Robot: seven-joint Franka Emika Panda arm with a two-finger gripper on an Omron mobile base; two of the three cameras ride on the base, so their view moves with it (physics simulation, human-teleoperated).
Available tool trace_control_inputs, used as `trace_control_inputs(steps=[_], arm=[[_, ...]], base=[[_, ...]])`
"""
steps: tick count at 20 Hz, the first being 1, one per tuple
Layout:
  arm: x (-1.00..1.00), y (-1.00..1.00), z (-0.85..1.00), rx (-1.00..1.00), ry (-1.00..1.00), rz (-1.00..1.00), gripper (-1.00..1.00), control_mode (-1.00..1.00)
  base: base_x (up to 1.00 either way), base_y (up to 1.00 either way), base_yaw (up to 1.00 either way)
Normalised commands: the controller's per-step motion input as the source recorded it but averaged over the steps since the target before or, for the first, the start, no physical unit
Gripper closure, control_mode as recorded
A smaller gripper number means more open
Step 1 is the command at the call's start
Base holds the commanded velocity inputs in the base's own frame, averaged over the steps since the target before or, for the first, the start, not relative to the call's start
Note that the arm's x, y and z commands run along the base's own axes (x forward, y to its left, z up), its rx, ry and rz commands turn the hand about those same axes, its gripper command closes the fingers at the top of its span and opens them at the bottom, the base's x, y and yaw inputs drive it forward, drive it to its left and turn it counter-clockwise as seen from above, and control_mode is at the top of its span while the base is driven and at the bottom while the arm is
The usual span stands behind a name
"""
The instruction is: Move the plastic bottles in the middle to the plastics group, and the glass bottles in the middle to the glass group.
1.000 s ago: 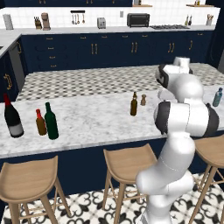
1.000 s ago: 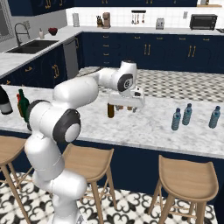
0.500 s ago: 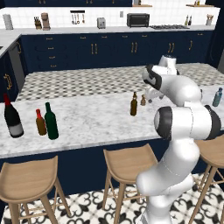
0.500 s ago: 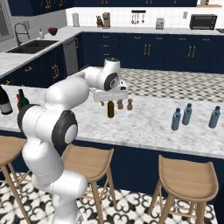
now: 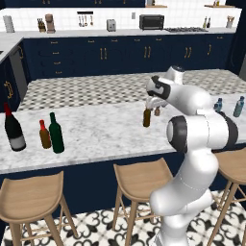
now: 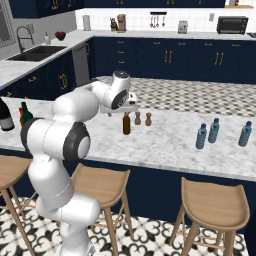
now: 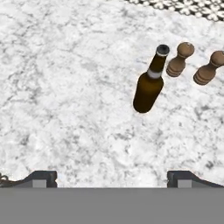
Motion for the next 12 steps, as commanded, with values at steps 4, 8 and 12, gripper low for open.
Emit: trace_control_inputs(steps=[4,8,12], arm=[[0.46,0.19,0.0,0.0,-0.02,-0.28,-1.0,-1.0],[0.47,0.09,-0.07,0.0,-0.01,-0.26,-1.0,-1.0],[0.37,-0.01,-0.27,0.0,0.0,-0.18,-1.0,-1.0]], base=[[0.0,0.0,0.0],[0.0,0.0,0.0],[0.0,0.0,0.0]])
